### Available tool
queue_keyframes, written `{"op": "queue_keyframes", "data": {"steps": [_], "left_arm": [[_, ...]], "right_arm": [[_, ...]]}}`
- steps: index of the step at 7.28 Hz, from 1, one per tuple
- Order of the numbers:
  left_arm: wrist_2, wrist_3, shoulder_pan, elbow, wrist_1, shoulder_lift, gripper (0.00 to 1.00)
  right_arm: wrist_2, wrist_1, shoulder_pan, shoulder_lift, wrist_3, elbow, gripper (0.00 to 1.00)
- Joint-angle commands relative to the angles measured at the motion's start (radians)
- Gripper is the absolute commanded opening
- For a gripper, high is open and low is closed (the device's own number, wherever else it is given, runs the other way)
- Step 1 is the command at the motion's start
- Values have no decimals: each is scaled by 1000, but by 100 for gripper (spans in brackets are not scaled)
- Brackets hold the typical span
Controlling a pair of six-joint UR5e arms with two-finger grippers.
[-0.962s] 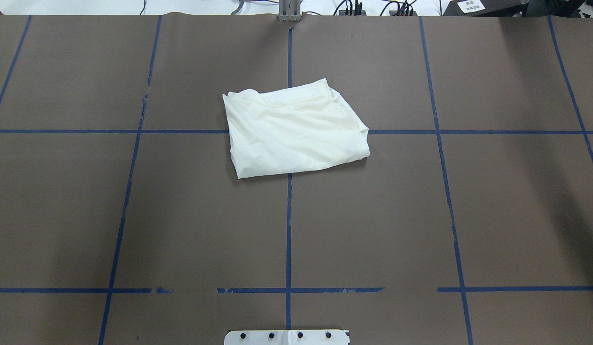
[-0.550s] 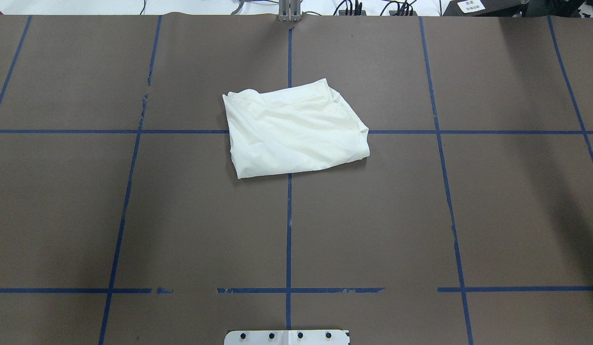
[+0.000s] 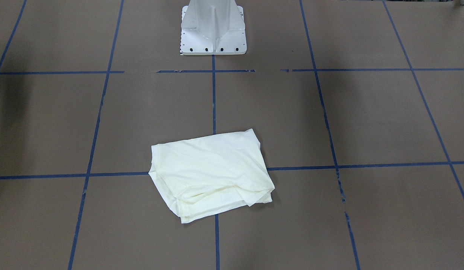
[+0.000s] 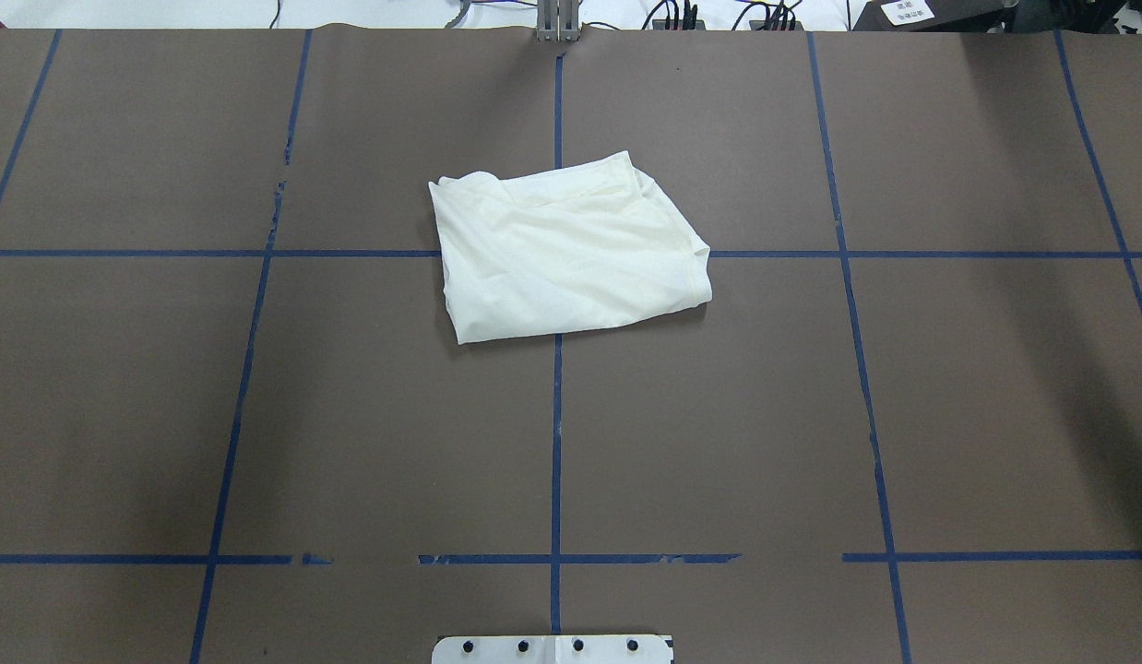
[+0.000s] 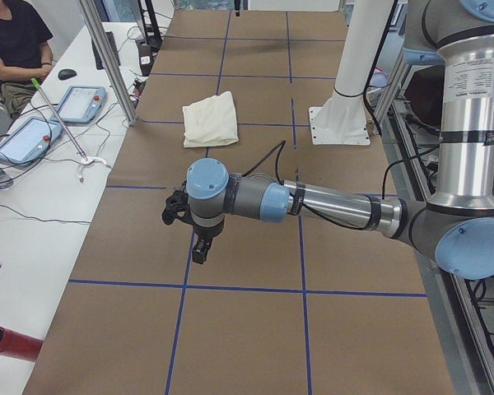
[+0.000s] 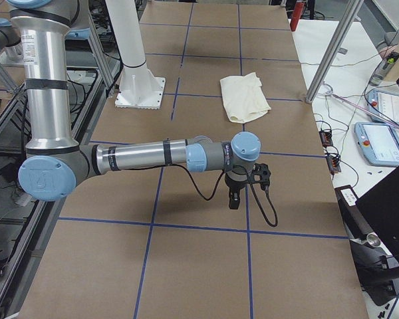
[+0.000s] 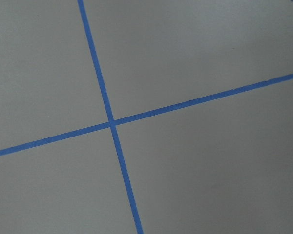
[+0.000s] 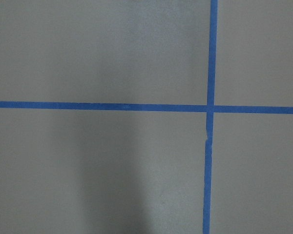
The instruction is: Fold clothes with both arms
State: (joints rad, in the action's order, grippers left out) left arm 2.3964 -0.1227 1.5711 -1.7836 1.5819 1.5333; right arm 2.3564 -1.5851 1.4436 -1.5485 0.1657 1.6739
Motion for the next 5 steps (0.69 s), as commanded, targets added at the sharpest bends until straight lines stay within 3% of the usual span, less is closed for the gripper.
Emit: {"op": "queue_keyframes", "data": {"steps": [1,3,5], "left_arm": [[-6,1,3,7,0,8,100],[-17,1,3,6,0,7,100],[-91,0,4,3,-3,-8,100]], "right_arm": [[-2,-3,4,-8,14,-13,100],[-2,-1,41,-7,43,-37,100],[-2,16,41,-7,44,-39,100]]}}
